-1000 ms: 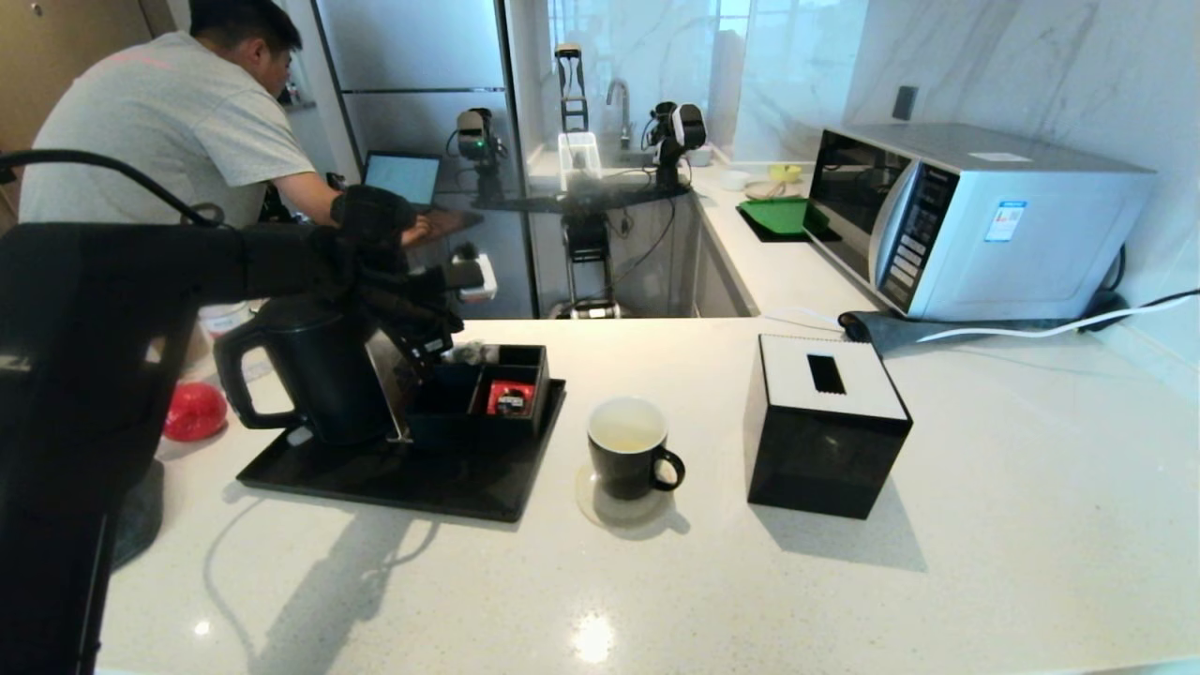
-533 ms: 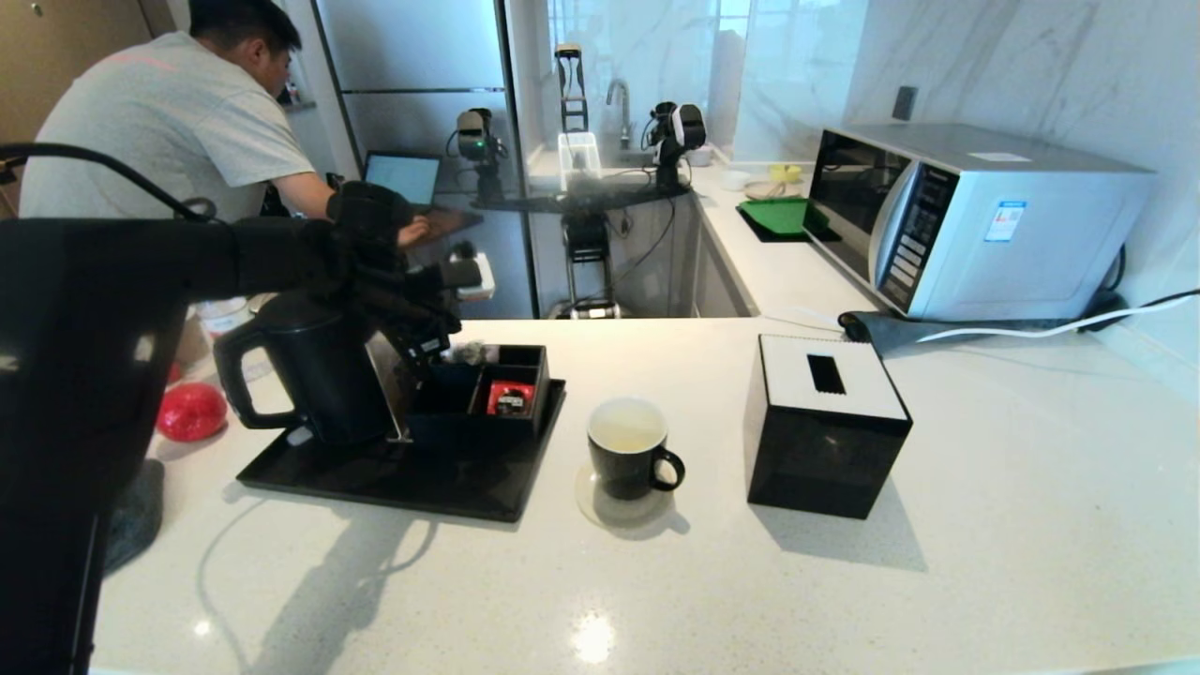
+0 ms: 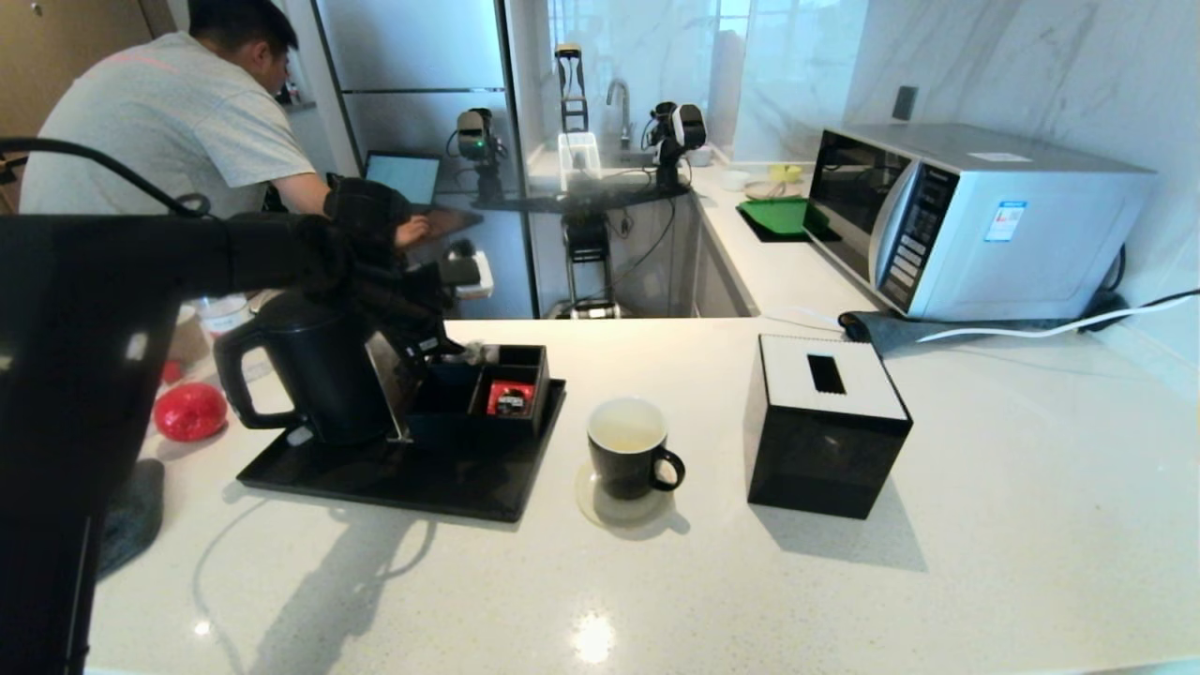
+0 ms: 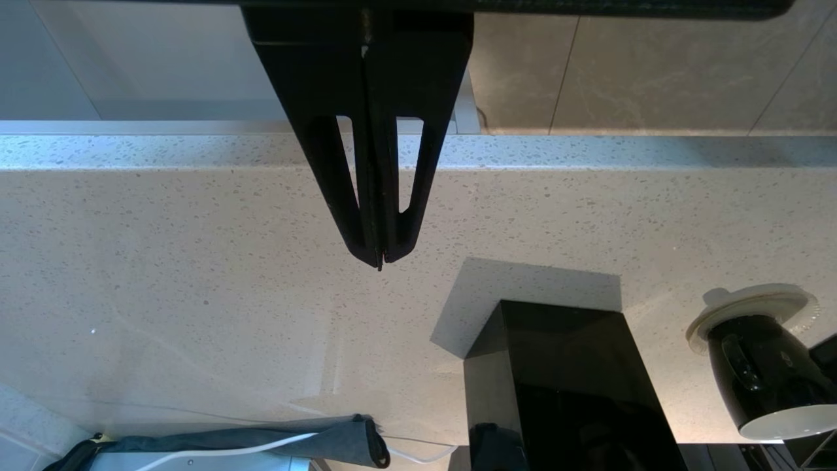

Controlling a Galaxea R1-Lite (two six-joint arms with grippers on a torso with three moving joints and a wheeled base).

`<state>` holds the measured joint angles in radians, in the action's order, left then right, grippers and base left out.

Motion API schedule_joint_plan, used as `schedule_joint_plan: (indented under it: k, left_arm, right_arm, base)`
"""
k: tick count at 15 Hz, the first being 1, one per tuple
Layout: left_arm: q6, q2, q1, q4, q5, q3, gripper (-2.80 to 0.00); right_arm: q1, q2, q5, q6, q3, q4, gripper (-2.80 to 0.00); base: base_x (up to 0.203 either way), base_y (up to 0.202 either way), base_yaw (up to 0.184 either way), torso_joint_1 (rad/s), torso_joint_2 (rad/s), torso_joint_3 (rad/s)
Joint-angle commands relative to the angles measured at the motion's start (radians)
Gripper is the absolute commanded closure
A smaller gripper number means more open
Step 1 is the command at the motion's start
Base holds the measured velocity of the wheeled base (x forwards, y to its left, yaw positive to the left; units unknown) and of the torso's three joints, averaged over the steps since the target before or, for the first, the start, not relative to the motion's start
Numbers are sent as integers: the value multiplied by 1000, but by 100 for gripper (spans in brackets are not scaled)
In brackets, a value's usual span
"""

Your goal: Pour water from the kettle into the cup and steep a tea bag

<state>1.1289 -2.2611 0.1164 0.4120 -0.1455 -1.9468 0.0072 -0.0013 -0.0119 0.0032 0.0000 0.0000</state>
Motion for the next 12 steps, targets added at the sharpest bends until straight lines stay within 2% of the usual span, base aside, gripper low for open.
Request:
schedule_joint_plan:
  k: [1, 12]
  left_arm:
    - [17, 6, 0, 24, -2, -1, -280]
    - [20, -53, 1, 7, -2, -18, -280]
  right_arm:
    - [0, 1, 0, 0, -1, 0, 0]
    - [0, 1, 0, 0, 0, 0, 0]
  base:
    - [0, 0, 0, 0, 0, 0]
    - [0, 0, 0, 0, 0, 0]
